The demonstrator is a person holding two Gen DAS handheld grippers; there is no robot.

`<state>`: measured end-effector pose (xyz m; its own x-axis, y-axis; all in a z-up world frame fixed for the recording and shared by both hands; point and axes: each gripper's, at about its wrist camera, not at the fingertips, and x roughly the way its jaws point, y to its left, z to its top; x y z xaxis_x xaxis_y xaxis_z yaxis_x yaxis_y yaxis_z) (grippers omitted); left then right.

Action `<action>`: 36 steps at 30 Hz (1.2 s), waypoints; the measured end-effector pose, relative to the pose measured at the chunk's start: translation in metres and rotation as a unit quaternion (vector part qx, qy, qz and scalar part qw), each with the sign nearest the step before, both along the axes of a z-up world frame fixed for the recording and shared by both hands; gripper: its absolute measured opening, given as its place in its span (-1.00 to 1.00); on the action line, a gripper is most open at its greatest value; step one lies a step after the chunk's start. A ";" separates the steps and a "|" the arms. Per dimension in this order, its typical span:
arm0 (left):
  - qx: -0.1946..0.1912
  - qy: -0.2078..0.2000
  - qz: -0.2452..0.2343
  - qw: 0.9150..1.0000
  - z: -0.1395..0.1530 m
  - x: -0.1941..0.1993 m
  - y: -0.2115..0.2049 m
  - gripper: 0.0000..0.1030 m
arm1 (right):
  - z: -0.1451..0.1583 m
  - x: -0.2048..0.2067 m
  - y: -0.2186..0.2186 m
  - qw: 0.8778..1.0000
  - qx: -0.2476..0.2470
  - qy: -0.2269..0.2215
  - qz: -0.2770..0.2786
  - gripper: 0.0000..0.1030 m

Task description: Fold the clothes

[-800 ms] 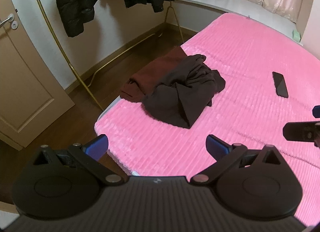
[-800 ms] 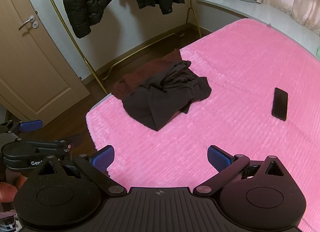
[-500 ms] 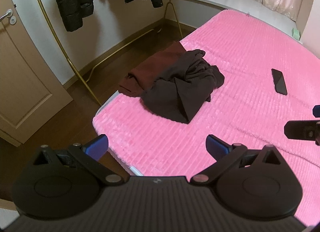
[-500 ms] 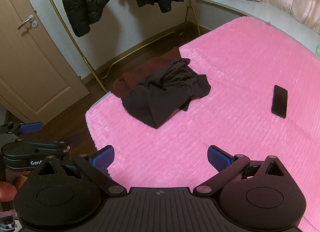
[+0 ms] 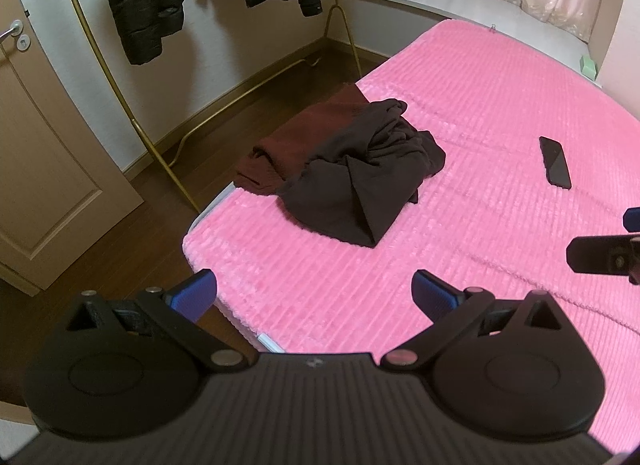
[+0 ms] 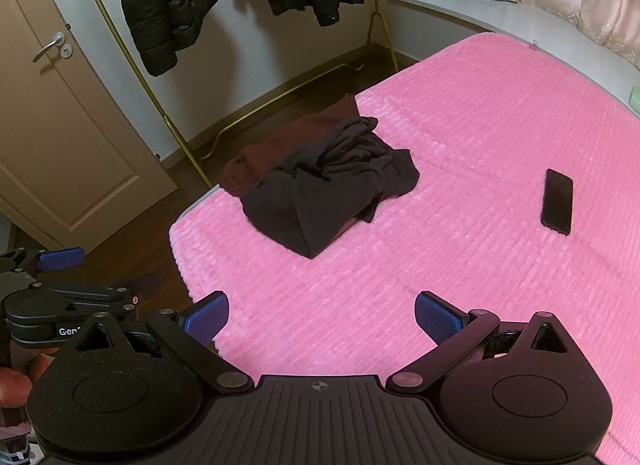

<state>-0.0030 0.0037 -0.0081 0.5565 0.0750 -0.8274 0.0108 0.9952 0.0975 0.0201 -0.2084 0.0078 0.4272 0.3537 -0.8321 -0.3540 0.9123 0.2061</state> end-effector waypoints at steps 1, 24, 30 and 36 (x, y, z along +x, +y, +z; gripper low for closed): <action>-0.001 0.000 0.000 1.000 0.001 -0.001 0.000 0.99 | 0.001 0.001 0.001 1.000 0.000 0.001 0.000 0.97; -0.002 0.000 -0.002 1.000 -0.003 -0.002 -0.001 0.99 | 0.001 0.000 0.005 1.000 -0.002 0.002 0.003 0.97; -0.001 0.000 -0.002 1.000 -0.003 -0.003 -0.003 0.99 | 0.002 0.003 0.005 1.000 -0.001 0.003 0.004 0.97; 0.001 0.002 0.000 1.000 -0.002 -0.003 -0.005 0.99 | 0.002 0.004 0.004 1.000 -0.001 0.004 0.007 0.97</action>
<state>-0.0059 -0.0012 -0.0104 0.5537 0.0771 -0.8292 0.0106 0.9950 0.0996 0.0244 -0.2042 0.0099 0.4154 0.3585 -0.8360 -0.3655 0.9074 0.2075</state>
